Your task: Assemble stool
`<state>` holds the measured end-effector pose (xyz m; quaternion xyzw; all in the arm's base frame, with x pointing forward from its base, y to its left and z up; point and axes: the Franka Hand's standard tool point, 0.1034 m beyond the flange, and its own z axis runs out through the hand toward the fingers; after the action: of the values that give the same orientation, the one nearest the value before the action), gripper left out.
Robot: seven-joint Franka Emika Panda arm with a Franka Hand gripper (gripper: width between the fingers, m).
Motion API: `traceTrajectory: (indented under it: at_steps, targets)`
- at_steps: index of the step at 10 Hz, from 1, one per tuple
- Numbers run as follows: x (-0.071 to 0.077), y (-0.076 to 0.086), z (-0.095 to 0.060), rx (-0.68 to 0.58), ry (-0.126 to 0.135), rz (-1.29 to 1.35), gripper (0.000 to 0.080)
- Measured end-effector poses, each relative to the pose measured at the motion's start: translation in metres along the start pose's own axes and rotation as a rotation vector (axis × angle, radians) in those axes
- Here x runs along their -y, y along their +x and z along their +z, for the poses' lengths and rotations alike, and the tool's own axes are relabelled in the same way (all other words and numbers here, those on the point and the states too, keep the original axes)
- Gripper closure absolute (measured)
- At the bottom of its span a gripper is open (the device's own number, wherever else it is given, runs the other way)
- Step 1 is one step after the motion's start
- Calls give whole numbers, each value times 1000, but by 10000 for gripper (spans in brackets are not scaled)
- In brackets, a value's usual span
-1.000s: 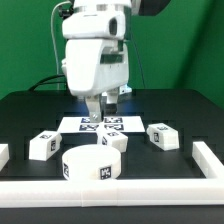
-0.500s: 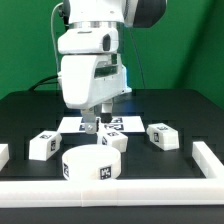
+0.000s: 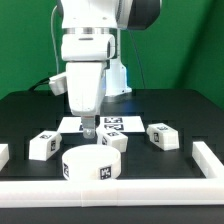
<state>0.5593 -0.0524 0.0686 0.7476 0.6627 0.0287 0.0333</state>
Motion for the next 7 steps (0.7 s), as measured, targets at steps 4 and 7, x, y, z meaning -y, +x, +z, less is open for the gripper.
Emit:
traceTrajectory:
  at_steps: [4, 7]
  targets:
    - [14, -2, 14, -1, 31, -11, 150]
    - [23, -8, 29, -5, 53, -57, 150]
